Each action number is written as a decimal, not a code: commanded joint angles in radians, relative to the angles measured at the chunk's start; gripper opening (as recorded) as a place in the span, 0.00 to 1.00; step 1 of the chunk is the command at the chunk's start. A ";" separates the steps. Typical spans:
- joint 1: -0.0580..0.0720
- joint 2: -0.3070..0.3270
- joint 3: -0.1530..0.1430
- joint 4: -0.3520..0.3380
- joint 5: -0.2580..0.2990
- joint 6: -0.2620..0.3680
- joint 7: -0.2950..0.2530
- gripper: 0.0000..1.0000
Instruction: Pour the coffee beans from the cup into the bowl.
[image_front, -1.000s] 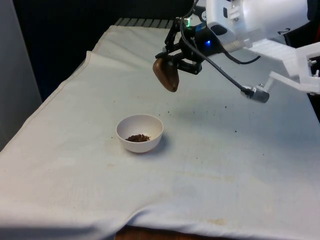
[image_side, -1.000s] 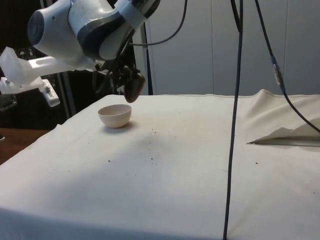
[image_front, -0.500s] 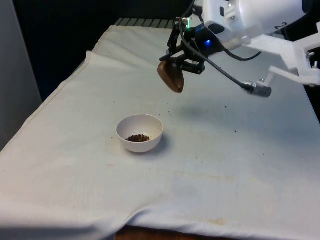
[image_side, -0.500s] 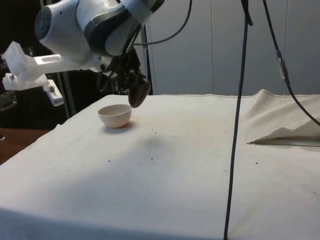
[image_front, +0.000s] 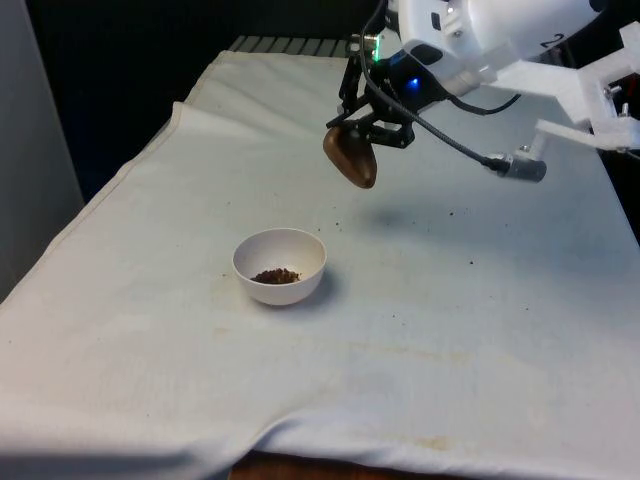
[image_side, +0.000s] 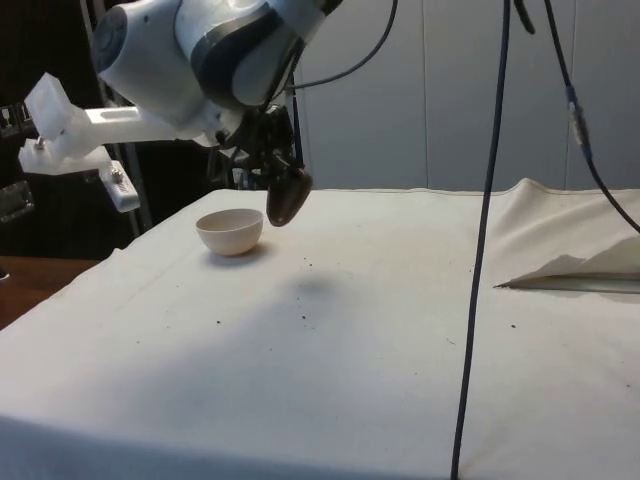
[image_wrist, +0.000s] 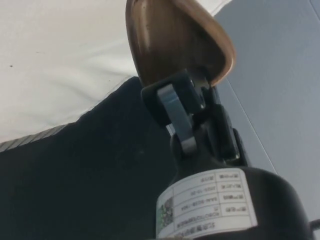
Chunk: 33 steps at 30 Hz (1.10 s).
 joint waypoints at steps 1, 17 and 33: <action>0.000 -0.007 -0.001 -0.011 0.002 0.007 0.004 0.00; -0.006 -0.104 -0.026 -0.181 0.022 0.132 0.068 0.00; -0.023 -0.137 -0.078 -0.265 0.041 0.303 0.036 0.00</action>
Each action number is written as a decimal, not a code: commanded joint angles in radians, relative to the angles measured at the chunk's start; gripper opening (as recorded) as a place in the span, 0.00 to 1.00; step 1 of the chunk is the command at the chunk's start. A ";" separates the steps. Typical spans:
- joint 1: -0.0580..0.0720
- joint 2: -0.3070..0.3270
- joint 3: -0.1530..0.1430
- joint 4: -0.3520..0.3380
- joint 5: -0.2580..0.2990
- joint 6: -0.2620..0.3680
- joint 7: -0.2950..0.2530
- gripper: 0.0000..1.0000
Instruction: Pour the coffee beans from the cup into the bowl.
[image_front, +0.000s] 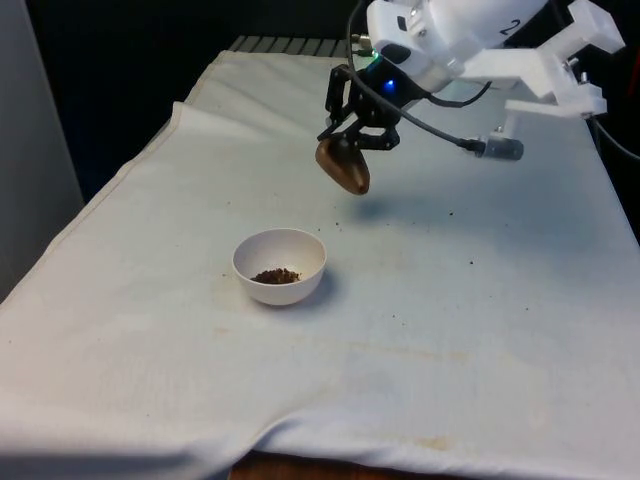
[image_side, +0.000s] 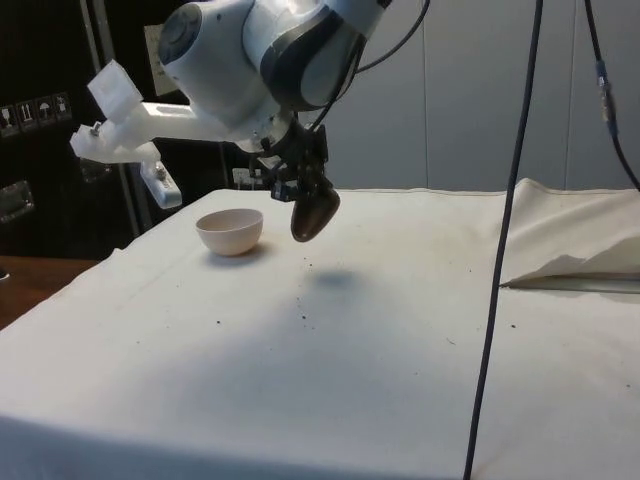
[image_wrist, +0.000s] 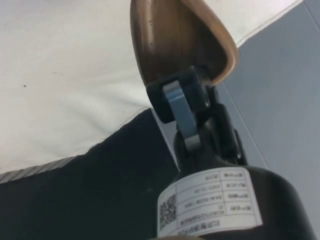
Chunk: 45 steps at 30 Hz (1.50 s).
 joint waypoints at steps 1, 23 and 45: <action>-0.009 -0.007 0.003 -0.012 0.012 0.029 -0.016 0.00; -0.016 -0.035 -0.042 -0.068 0.067 0.142 -0.080 0.00; -0.011 -0.044 -0.107 -0.121 0.112 0.294 -0.111 0.00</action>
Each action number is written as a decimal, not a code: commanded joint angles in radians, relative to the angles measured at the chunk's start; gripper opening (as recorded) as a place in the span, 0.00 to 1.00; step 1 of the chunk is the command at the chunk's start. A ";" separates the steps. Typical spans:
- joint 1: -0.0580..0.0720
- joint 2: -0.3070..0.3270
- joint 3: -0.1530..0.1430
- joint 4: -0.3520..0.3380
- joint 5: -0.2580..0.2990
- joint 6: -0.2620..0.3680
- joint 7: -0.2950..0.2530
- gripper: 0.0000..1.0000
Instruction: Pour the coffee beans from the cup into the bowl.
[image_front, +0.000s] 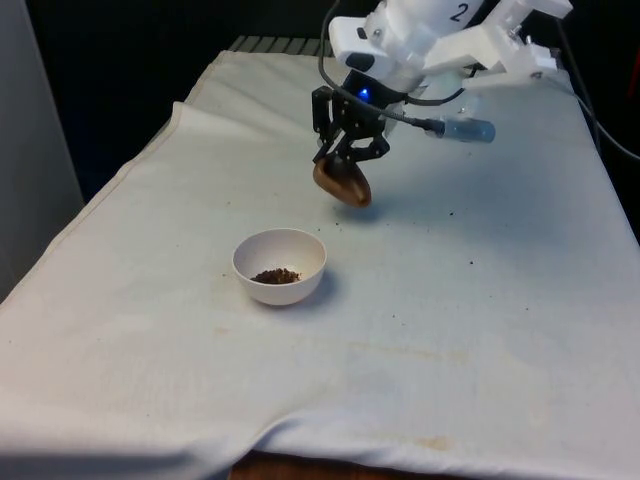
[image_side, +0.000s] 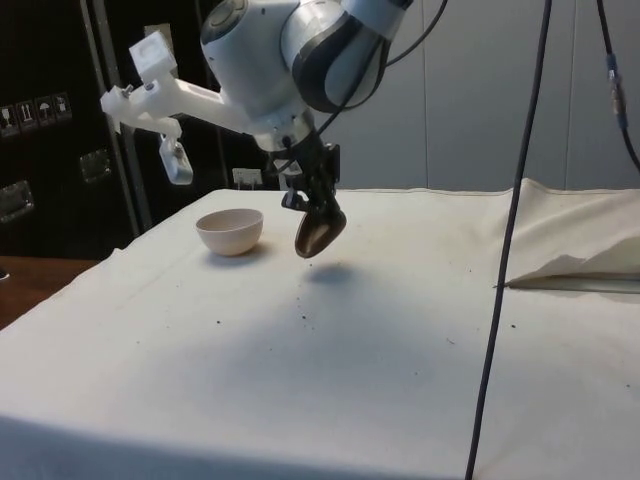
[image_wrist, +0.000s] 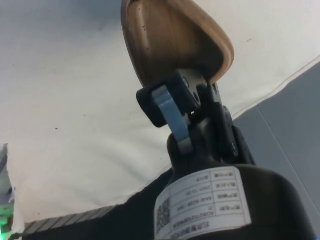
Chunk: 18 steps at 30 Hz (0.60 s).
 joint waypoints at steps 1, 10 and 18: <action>-0.010 -0.009 0.004 -0.014 0.013 0.030 -0.012 0.00; -0.010 -0.016 -0.018 -0.046 0.031 0.113 -0.020 0.00; -0.012 -0.019 -0.039 -0.079 0.046 0.197 -0.027 0.00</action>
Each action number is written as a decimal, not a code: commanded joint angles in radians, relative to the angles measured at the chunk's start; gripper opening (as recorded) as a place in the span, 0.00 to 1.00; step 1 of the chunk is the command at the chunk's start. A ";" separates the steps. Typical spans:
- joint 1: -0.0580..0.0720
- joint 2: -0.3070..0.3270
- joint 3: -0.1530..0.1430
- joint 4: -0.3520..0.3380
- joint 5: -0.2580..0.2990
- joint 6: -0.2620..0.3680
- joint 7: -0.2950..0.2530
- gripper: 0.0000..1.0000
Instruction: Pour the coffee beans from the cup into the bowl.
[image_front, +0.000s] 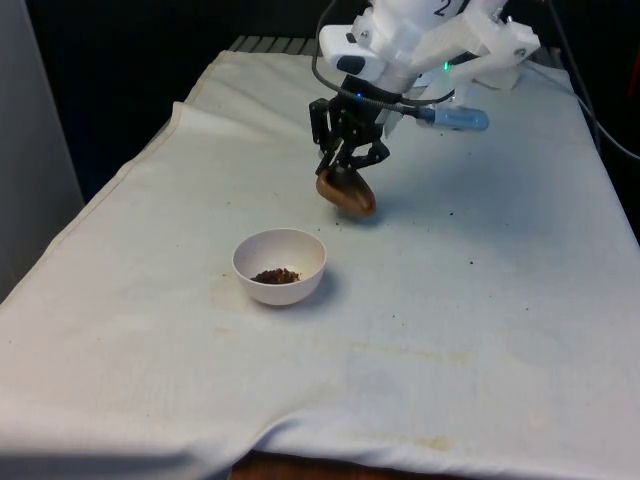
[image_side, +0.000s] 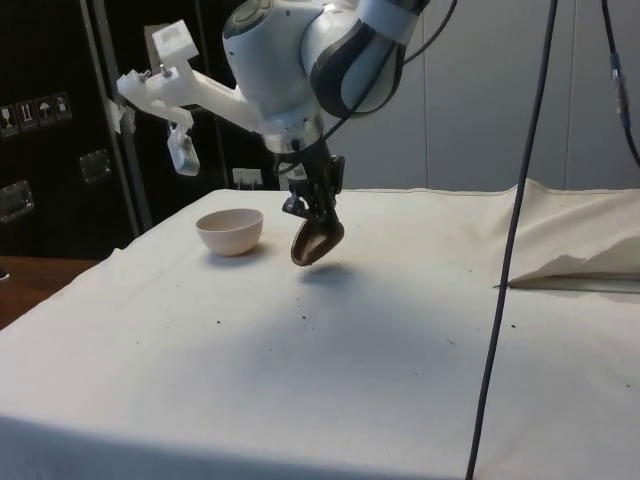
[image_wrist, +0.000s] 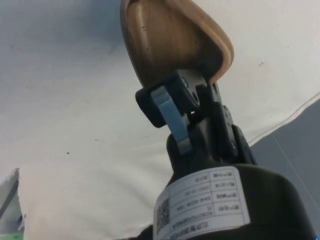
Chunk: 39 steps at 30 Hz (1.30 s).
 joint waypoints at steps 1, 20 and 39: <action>0.000 -0.001 -0.003 -0.004 0.002 0.010 -0.001 0.00; -0.015 -0.008 -0.040 -0.084 0.065 0.199 -0.059 0.00; -0.020 -0.006 -0.076 -0.147 0.150 0.354 -0.140 0.00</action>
